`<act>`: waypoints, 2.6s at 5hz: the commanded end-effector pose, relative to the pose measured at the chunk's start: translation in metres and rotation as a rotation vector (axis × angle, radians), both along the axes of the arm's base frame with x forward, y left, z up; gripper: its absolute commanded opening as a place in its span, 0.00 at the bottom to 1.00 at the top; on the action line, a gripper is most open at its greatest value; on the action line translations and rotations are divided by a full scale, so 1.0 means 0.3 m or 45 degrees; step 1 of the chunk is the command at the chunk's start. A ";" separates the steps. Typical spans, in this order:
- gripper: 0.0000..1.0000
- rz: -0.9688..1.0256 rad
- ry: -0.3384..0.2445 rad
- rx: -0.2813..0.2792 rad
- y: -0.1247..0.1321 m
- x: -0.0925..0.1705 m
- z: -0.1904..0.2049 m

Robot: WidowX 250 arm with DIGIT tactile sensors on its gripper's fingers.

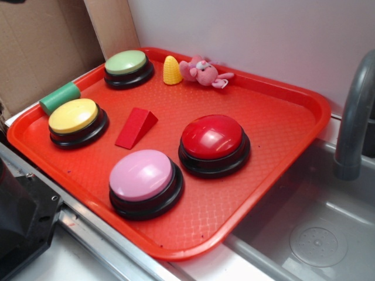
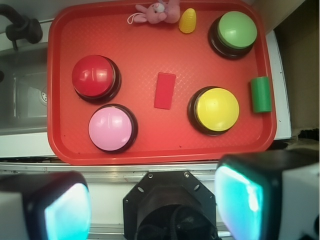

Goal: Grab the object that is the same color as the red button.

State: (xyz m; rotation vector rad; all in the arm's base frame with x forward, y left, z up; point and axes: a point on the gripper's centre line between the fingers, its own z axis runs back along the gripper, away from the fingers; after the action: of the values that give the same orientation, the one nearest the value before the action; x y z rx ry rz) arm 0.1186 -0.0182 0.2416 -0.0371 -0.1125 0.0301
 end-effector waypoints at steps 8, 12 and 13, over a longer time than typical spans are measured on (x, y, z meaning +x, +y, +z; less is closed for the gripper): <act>1.00 0.223 -0.259 0.108 0.140 0.408 -0.614; 0.10 0.212 -0.168 0.136 0.164 0.443 -0.716; 0.00 0.249 -0.173 0.116 0.159 0.440 -0.699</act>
State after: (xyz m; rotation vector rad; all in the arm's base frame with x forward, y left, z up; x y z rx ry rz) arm 0.2412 0.0263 0.0187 0.0631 -0.1949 0.2206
